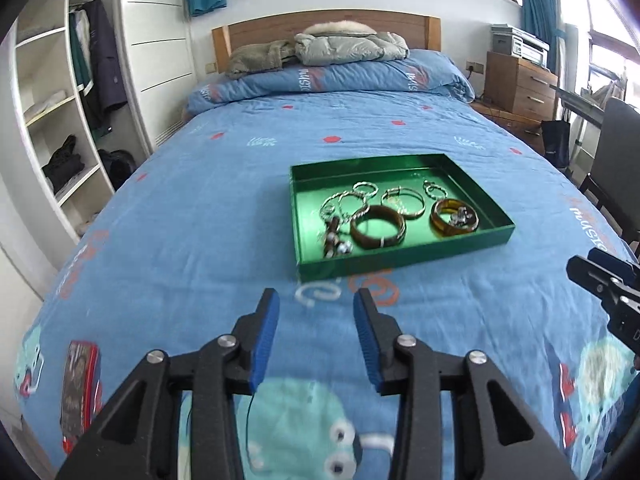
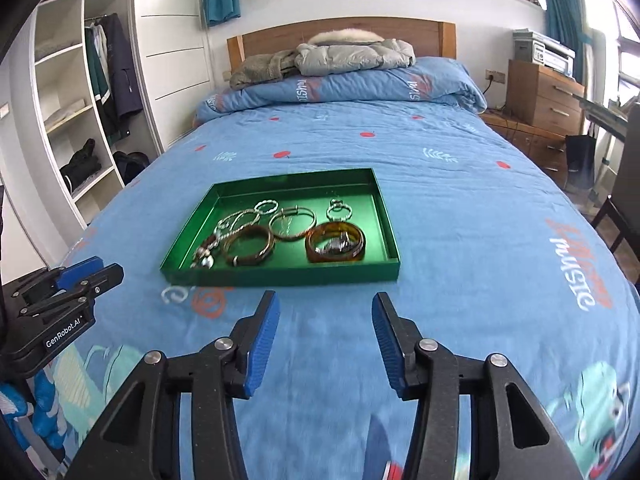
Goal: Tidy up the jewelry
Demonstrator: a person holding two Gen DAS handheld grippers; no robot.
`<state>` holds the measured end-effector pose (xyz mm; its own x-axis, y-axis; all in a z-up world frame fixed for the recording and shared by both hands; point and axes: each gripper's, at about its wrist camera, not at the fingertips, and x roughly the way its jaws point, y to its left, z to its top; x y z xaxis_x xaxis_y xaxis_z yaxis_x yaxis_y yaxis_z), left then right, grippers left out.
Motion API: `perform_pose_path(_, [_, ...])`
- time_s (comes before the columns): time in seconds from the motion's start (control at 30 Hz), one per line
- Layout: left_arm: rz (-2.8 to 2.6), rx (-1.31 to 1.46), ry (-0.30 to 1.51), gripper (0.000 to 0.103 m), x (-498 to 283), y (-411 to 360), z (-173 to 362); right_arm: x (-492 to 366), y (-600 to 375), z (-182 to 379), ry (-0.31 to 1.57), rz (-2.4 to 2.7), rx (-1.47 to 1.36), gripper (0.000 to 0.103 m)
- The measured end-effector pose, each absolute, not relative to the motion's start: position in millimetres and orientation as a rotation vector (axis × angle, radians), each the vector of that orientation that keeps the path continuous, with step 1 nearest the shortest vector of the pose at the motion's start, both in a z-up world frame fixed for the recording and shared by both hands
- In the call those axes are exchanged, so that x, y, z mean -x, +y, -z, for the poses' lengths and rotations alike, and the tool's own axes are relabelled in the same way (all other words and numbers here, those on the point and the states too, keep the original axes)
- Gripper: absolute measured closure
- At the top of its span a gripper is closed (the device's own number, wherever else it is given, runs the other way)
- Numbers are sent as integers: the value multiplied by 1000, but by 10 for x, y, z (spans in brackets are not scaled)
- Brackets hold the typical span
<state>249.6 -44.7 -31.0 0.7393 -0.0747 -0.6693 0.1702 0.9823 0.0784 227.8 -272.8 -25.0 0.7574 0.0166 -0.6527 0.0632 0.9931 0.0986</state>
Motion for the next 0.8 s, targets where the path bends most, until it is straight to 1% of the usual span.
perform_pose_path(0.2, [91, -150, 692, 64, -1867, -249, 277, -1752, -2533, 158, 688, 24, -80, 54])
perform_pose_path(0.27, [91, -150, 683, 63, -1682, -220, 231, -1614, -2458, 115, 676, 19, -54, 46])
perform_pose_path(0.5, [84, -170, 626, 61, -1175, -156, 51, -1191, -2325, 38, 646, 6, -32, 45])
perform_pose_path(0.67, [76, -150, 589, 58, -971, -86, -65, -966, -2362, 40, 640, 26, -45, 44])
perform_pose_path(0.8, [71, -133, 569, 58, -847, -47, -113, -836, -2412, 12, 630, 36, -48, 44])
